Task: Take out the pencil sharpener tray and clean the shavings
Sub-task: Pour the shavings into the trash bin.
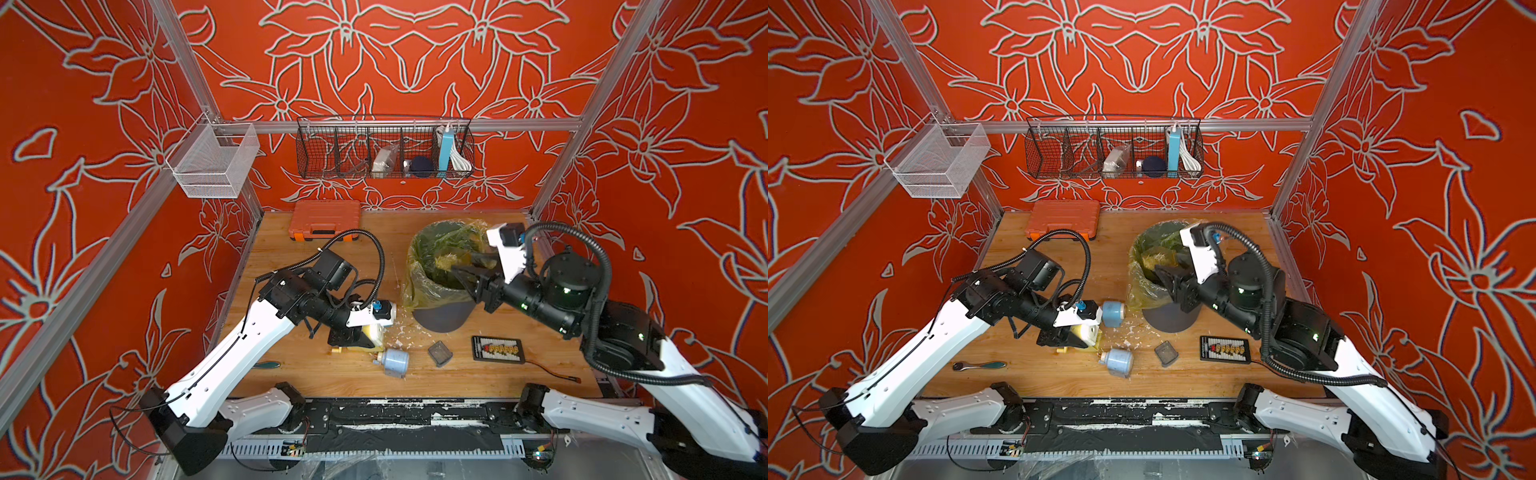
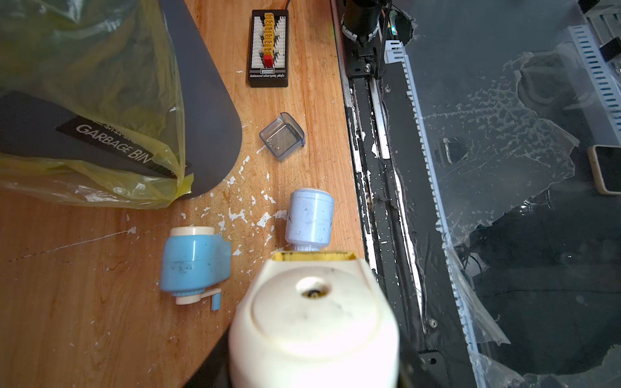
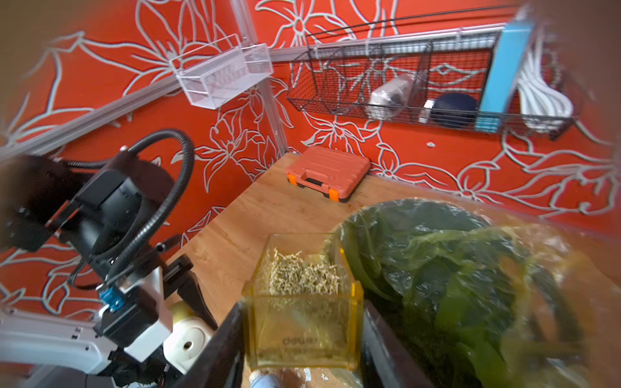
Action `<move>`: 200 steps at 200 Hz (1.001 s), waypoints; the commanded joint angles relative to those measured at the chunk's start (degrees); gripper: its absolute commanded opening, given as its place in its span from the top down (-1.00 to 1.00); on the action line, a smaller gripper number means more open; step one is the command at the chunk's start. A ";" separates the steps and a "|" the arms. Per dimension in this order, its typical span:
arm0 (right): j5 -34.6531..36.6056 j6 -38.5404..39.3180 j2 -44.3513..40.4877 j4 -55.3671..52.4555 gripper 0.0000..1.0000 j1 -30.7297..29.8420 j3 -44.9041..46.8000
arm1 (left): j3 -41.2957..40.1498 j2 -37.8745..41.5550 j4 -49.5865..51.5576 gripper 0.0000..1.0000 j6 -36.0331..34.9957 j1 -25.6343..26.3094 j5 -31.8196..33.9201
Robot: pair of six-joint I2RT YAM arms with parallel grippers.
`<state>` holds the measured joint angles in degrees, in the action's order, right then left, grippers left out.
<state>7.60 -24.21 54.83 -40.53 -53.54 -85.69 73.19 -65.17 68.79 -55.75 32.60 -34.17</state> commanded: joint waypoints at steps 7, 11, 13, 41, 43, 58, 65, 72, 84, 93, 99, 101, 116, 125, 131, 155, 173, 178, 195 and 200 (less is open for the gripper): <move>-8.86 -22.39 4.13 -14.09 1.00 7.38 -7.30 | 0.59 0.52 0.42 1.00 -1.29 -0.27 -0.94; -11.52 -25.02 4.36 -14.26 1.00 8.77 -7.66 | 0.43 0.68 0.33 1.00 -1.17 -0.34 -0.98; -12.71 -26.44 4.44 -14.30 1.00 9.34 -7.72 | 0.39 0.73 0.25 1.00 -1.13 -0.30 -0.98; -32.36 -45.42 6.02 -11.92 1.00 18.37 -5.73 | -0.53 1.80 -0.10 1.00 -1.04 -0.31 -0.98; -33.43 -46.79 5.96 -11.27 1.00 18.93 -5.26 | -0.62 1.86 -0.14 1.00 -0.99 -0.27 -0.98; -39.61 -59.23 3.73 -1.03 1.00 21.14 1.49 | -1.15 2.51 -0.34 1.00 -0.90 -0.29 -1.15; -40.15 -65.80 2.16 4.08 1.00 21.65 5.22 | -1.45 2.83 -0.57 1.00 -0.80 -0.27 -1.24; -40.14 -72.13 0.71 8.79 1.00 22.13 8.71 | -1.61 3.09 -0.75 1.00 -0.66 -0.28 -1.33; -39.73 -81.83 -1.03 14.36 1.00 23.12 13.28 | -2.05 3.66 -0.93 1.00 -0.35 -0.31 -1.51; -39.22 -86.18 -1.77 15.28 1.00 24.28 15.10 | -2.29 3.89 -1.23 1.00 -0.14 -0.33 -1.76; -38.83 -88.12 -2.36 14.75 1.00 25.30 15.73 | -2.47 4.07 -1.42 1.00 0.06 -0.31 -1.98; -38.74 -88.78 -2.60 14.71 1.00 25.67 16.01 | -2.51 4.14 -1.52 1.00 0.03 -0.31 -2.02; -36.43 -92.88 -4.72 16.01 1.00 27.94 17.77 | -2.77 4.62 -1.83 1.00 0.44 -0.30 -2.40; -35.21 -93.92 -5.59 15.81 1.00 29.14 17.90 | -2.91 4.95 -1.87 1.00 0.53 -0.29 -2.61; -35.79 -94.43 -5.86 15.43 1.00 30.46 18.27 | -3.09 5.12 -1.90 1.00 0.54 -0.23 -2.73; -39.93 -98.80 -6.45 17.60 1.00 33.51 21.18 | -3.49 5.40 -1.77 1.00 0.39 -0.23 -2.66; -40.62 -99.09 -6.58 16.52 1.00 34.30 22.73 | -3.82 5.64 -1.71 1.00 0.39 -0.26 -2.83; -42.14 -100.40 -6.53 17.85 1.00 34.46 24.08 | -4.00 5.66 -1.97 1.00 0.46 -0.21 -2.91; -42.58 -100.06 -6.24 18.26 1.00 34.41 22.13 | -3.87 5.51 -1.83 1.00 0.55 -0.26 -3.09; -42.25 -99.49 -6.30 16.98 1.00 34.82 21.53 | -3.84 5.56 -1.72 1.00 0.56 -0.23 -3.09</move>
<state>-32.77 -117.10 47.99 -24.95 -19.57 -62.76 69.41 -60.40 67.11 -55.27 32.60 -35.00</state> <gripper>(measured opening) 0.502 0.466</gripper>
